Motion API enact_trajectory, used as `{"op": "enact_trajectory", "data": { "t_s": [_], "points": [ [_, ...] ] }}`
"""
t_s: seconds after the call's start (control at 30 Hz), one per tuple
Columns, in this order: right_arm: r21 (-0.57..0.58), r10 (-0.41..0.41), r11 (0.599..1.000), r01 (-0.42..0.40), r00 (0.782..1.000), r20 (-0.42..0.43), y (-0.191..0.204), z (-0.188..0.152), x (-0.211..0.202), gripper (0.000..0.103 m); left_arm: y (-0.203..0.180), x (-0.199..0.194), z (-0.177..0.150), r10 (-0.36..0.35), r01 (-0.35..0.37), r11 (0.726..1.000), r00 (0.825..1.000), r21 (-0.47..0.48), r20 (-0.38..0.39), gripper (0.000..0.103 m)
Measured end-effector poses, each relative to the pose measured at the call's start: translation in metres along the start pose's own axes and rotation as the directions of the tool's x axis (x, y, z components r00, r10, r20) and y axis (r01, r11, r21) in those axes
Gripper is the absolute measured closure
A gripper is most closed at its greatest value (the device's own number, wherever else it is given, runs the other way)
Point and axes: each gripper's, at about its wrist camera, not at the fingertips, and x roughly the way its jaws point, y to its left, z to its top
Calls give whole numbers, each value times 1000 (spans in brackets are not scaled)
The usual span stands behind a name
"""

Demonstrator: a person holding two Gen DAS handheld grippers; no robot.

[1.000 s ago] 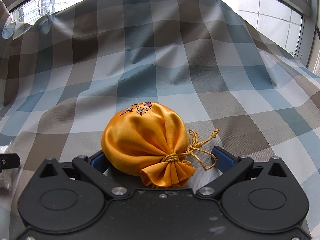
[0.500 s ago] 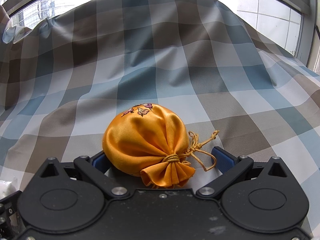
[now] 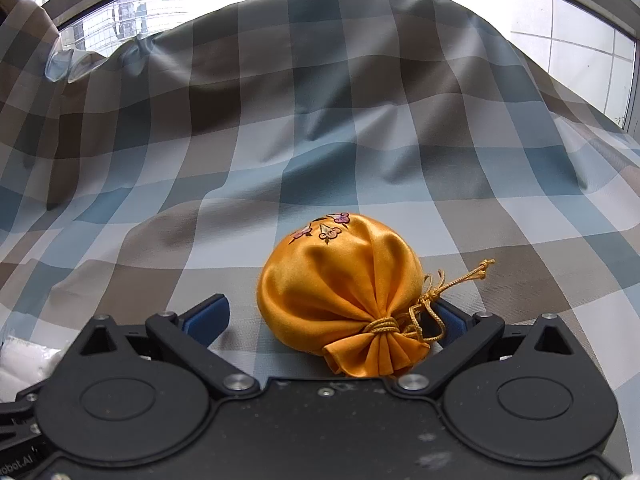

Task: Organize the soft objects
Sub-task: 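Lift and carry packet with left tool while right tool carries pouch to basket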

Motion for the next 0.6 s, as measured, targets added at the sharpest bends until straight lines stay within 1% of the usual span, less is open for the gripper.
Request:
{"op": "enact_trajectory", "data": {
  "t_s": [0.07, 0.2, 0.3, 0.37, 0.47, 0.6],
  "points": [
    [19, -2, 1000, 2, 1000, -12, -2, 2, 3, 1, 0, 0, -1, -4, 4, 1000, 1000, 3, -3, 40],
    [82, -7, 997, 8, 1000, -7, -8, 6, 6, 1, 1, 0, -2, -8, 8, 1000, 1000, 11, -1, 40],
    [78, -23, 997, 23, 1000, -3, -6, 6, 6, 3, 1, 1, -3, -11, 11, 1000, 1000, 8, -3, 40],
    [69, -28, 997, 27, 1000, 3, -5, 5, 5, 21, 1, 1, -3, -13, 13, 1000, 1000, 5, -4, 40],
    [64, -16, 998, 15, 1000, 17, -5, 4, 2, 27, 1, 0, -3, -15, 15, 1000, 1000, 3, -2, 41],
    [65, -14, 998, 13, 1000, 18, -6, 4, 2, 28, 1, 0, -3, -17, 17, 1000, 1000, -1, -4, 42]
  ]
}}
